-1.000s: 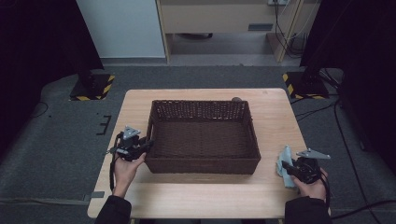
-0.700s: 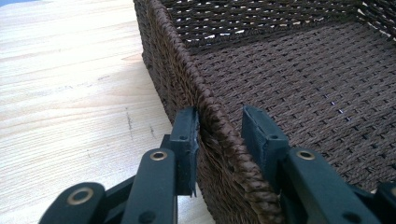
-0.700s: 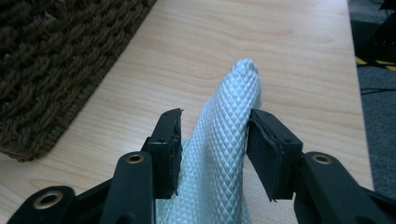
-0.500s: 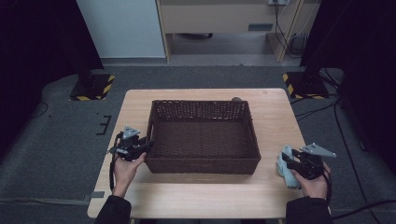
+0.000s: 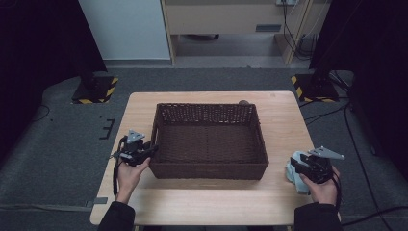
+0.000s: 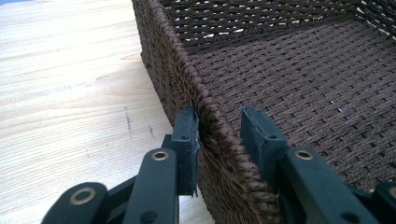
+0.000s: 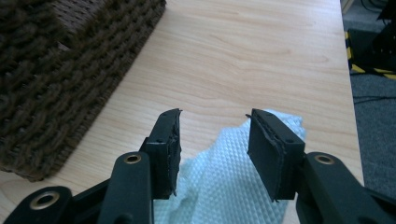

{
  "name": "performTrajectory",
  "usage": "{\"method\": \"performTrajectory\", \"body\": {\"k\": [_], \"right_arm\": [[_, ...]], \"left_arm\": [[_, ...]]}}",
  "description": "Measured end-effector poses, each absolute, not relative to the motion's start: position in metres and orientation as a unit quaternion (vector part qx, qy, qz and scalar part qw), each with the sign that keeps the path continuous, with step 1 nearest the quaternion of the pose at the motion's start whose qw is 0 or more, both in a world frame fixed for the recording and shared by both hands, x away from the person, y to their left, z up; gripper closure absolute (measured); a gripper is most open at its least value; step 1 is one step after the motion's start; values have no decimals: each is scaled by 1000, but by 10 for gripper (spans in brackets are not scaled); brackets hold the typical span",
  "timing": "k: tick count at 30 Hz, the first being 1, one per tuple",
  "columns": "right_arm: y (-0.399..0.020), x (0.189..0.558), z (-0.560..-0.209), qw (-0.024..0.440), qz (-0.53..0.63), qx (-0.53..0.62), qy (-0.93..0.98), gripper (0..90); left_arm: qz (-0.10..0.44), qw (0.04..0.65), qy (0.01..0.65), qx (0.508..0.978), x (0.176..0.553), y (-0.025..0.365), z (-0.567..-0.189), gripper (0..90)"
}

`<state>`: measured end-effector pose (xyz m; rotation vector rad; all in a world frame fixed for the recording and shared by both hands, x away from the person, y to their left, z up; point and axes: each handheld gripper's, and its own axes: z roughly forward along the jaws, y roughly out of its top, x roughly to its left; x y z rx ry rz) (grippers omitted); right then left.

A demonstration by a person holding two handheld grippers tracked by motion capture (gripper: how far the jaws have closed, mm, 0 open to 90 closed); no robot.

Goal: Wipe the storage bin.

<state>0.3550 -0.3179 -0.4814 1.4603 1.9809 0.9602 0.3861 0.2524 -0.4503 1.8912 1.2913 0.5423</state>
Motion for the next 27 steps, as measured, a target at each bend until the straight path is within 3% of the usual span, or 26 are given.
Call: {"method": "performTrajectory", "body": {"k": [15,27], "right_arm": [[-294,361,-458,245,402,499,727,534],[-269,379,-438,226,437,479,727,577]], "left_arm": [[208,387,505,743,387,253,-450,679],[207,389,505,742,387,253,-450,680]]}}
